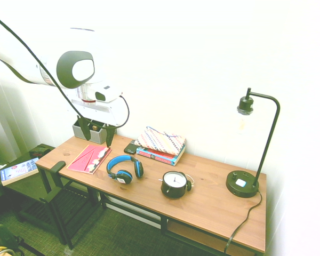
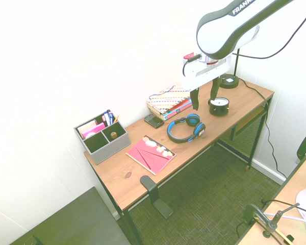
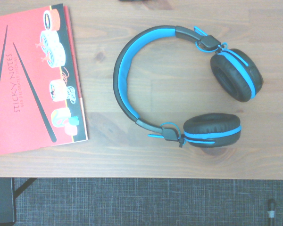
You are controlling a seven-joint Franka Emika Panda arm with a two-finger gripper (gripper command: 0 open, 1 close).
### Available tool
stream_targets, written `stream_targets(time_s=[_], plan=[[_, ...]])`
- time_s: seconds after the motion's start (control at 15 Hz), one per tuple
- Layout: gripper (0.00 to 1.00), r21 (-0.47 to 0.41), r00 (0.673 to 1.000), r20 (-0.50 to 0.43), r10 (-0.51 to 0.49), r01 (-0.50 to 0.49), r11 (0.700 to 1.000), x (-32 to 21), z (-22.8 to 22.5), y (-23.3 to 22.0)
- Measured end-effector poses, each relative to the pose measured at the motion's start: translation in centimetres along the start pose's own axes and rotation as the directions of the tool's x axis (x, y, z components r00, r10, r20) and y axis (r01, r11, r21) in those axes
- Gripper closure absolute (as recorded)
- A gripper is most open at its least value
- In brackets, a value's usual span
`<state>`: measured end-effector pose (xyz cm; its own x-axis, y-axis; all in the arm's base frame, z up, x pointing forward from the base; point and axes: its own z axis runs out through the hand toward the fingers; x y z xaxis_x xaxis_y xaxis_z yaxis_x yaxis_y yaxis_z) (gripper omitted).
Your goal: Hang the headphone
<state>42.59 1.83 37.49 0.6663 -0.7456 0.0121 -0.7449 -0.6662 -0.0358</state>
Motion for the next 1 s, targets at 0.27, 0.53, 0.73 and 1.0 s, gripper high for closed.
stream_targets(time_s=[0.27,0.53,0.73,1.0], plan=[[0.00,0.000,1.000,-0.010,-0.018,0.018,1.000,0.1,0.5,-0.5],[0.00,0.018,0.998,-0.050,0.033,-0.032,0.999,1.2,3.7,-5.1],[0.00,0.017,0.992,-0.073,0.104,-0.103,0.995,2.9,7.8,-9.7],[0.00,-0.001,0.987,-0.065,0.149,-0.150,0.989,4.5,13.9,-13.5]])
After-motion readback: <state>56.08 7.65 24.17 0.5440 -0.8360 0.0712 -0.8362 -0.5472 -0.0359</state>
